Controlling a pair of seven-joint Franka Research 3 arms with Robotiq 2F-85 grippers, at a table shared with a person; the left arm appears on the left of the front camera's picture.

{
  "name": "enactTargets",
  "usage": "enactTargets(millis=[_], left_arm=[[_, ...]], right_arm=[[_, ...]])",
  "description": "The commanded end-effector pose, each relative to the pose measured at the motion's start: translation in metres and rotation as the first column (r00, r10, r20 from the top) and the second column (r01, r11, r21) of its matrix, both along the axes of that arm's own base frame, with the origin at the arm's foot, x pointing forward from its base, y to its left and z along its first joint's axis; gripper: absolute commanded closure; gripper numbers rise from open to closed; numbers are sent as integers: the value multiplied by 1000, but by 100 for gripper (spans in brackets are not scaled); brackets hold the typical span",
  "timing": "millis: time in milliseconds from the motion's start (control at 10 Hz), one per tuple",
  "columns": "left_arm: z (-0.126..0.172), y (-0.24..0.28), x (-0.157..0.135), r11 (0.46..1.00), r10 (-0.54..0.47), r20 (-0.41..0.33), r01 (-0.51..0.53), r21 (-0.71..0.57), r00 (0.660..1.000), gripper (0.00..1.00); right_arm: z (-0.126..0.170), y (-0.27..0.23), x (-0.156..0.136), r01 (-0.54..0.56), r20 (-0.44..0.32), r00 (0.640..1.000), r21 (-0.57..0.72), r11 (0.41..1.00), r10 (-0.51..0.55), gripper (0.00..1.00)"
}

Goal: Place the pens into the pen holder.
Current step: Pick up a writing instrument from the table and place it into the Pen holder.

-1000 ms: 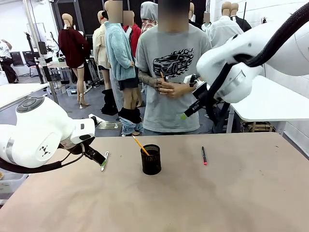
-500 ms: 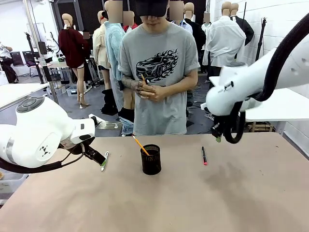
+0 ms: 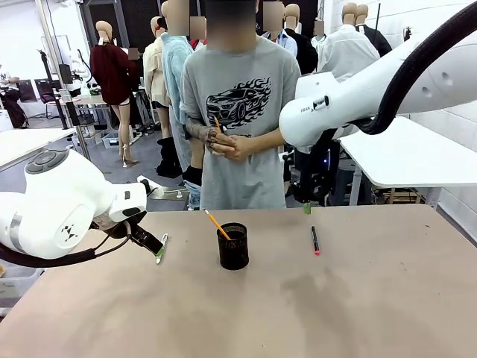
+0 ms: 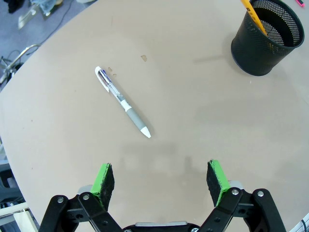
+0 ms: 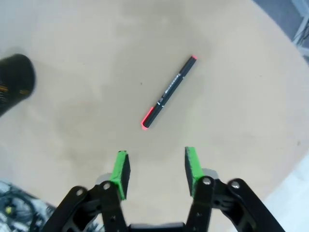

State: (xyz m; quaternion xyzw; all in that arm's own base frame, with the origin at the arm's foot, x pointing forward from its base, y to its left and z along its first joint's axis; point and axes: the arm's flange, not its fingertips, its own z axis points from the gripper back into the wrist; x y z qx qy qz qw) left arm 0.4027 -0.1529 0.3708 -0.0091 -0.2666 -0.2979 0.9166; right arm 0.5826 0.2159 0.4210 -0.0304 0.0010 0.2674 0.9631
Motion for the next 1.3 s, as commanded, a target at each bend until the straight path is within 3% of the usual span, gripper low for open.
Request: enactTargets(millis=[0, 300, 1200], left_arm=[[0, 2, 0, 1000, 4, 0, -4, -3, 1000, 0], [0, 2, 0, 1000, 4, 0, -4, -3, 1000, 0], [0, 2, 0, 1000, 4, 0, -4, -3, 1000, 0]], right_arm=[[-16, -3, 3, 56, -14, 998, -4, 998, -56, 0], [-44, -4, -5, 125, -1, 992, 35, 992, -125, 0], [-108, -7, -11, 212, -85, 974, 45, 976, -208, 0]])
